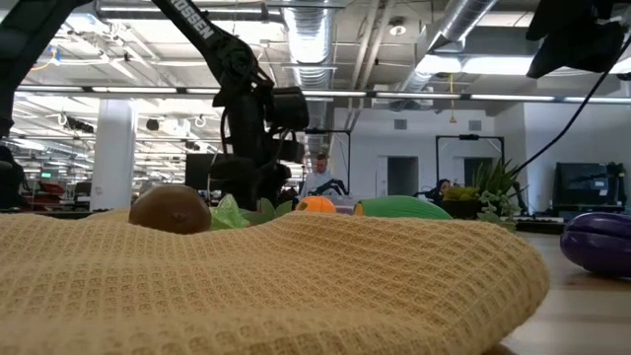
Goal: Pick and placing Produce into tupperware
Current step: Put the onion in the transparent bin
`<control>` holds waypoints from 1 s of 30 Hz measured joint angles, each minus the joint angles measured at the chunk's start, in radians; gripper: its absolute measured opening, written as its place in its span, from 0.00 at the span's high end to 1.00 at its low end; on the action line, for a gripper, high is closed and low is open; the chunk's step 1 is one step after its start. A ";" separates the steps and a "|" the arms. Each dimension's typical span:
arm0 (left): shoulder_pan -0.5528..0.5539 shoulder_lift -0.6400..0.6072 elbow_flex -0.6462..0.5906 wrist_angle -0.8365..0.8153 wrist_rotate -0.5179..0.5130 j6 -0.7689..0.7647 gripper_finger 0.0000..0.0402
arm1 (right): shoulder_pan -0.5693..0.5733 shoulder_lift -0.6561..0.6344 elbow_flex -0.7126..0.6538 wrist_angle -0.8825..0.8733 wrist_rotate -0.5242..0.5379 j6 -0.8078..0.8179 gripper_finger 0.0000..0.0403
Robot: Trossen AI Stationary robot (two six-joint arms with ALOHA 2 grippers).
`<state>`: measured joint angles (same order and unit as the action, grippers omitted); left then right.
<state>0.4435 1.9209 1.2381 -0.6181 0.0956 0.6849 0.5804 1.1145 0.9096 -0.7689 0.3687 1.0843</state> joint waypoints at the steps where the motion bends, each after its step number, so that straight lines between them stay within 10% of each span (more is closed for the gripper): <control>1: 0.000 0.000 0.000 0.012 0.000 0.000 0.13 | 0.000 0.000 0.000 0.000 0.000 0.000 0.41; 30: 0.009 -0.001 0.000 -0.005 -0.030 -0.011 0.21 | 0.000 0.000 0.000 -0.001 0.025 -0.002 0.41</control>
<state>0.4522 1.9198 1.2381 -0.6233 0.0654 0.6741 0.5804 1.1145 0.9096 -0.7696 0.3939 1.0821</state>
